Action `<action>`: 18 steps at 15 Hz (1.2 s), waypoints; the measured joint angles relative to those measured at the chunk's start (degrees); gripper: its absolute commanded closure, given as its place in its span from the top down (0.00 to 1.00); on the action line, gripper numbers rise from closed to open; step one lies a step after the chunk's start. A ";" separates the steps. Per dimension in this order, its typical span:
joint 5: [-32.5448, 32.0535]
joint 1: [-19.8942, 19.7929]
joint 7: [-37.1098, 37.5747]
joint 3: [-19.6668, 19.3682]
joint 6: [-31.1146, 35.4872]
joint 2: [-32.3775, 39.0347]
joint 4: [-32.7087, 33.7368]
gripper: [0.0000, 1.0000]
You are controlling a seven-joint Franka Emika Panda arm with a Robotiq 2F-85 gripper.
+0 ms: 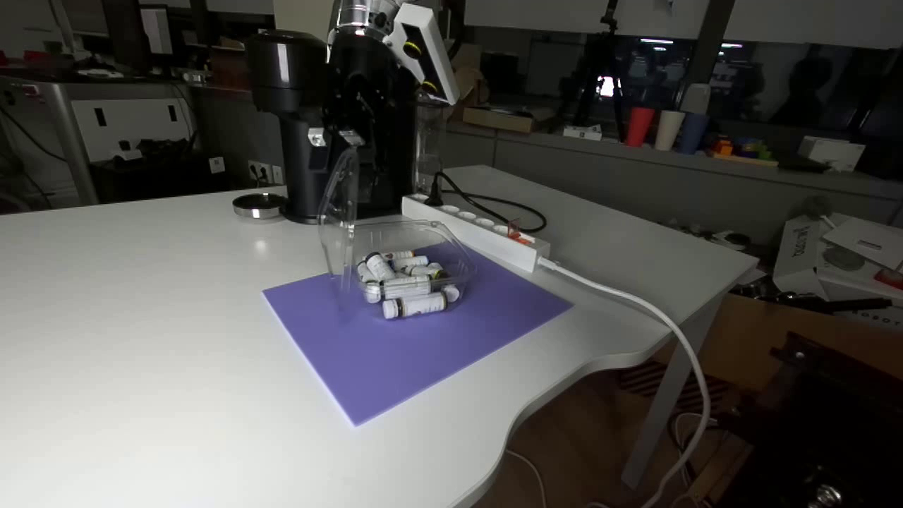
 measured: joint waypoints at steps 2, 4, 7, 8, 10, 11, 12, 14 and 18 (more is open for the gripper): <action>-0.05 1.41 -1.27 0.57 3.59 -1.31 -2.11 1.00; -0.16 2.92 -3.07 1.17 7.72 -3.31 -4.86 1.00; -0.48 5.03 -6.79 2.18 13.37 -6.72 -9.25 1.00; -0.86 5.70 -8.07 2.46 15.24 -7.90 -10.73 1.00; -1.43 6.90 -9.98 2.95 18.86 -10.28 -13.50 1.00; -1.95 7.50 -10.35 2.99 20.56 -11.52 -14.81 1.00; -2.71 8.05 -10.37 2.97 22.22 -12.80 -16.09 1.00; -4.67 8.95 -9.87 2.68 25.79 -15.14 -18.48 1.00; -11.70 10.41 -4.43 0.67 30.19 -18.02 -21.88 1.00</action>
